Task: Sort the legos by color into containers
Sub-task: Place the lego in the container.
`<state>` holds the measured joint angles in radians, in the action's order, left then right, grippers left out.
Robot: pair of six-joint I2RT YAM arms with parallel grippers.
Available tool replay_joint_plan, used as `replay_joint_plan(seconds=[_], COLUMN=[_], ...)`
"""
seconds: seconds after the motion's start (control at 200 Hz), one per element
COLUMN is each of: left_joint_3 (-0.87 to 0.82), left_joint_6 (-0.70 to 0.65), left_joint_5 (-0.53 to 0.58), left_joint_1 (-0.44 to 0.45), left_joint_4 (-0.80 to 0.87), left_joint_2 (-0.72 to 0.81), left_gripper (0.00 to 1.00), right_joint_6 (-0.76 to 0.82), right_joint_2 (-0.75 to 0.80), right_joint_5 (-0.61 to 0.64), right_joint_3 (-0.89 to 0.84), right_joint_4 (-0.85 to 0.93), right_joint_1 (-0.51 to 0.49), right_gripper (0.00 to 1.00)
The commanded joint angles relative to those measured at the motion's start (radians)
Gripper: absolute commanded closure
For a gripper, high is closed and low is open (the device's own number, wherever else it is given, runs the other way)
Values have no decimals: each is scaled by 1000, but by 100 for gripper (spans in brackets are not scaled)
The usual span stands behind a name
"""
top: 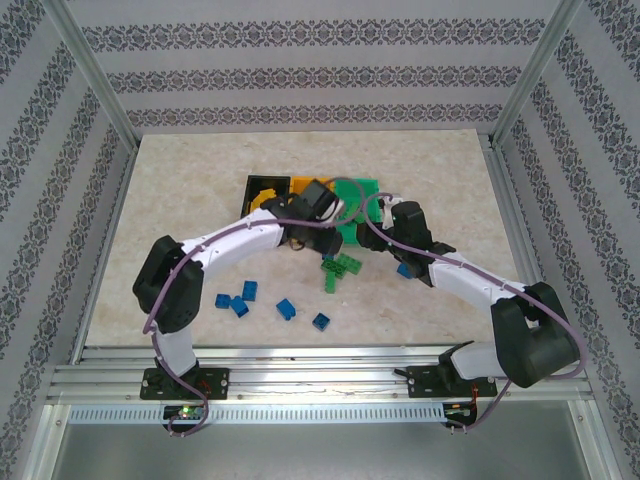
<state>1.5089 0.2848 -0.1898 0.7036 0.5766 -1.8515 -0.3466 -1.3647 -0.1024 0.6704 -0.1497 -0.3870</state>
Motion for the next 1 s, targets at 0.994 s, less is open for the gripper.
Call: replay_joint_plan(seconds=[0.994], left_joint_3=[146], left_joint_6=[-68], left_joint_5=[-13], left_joint_1=[-35], left_joint_4=[16], left_joint_2=[-60], left_gripper=[31], right_joint_6=[-89], right_joint_2=[19], right_joint_5=[-69], right_joint_3=[-76], right_joint_4=[-114], right_joint_1=[72], right_gripper=[44])
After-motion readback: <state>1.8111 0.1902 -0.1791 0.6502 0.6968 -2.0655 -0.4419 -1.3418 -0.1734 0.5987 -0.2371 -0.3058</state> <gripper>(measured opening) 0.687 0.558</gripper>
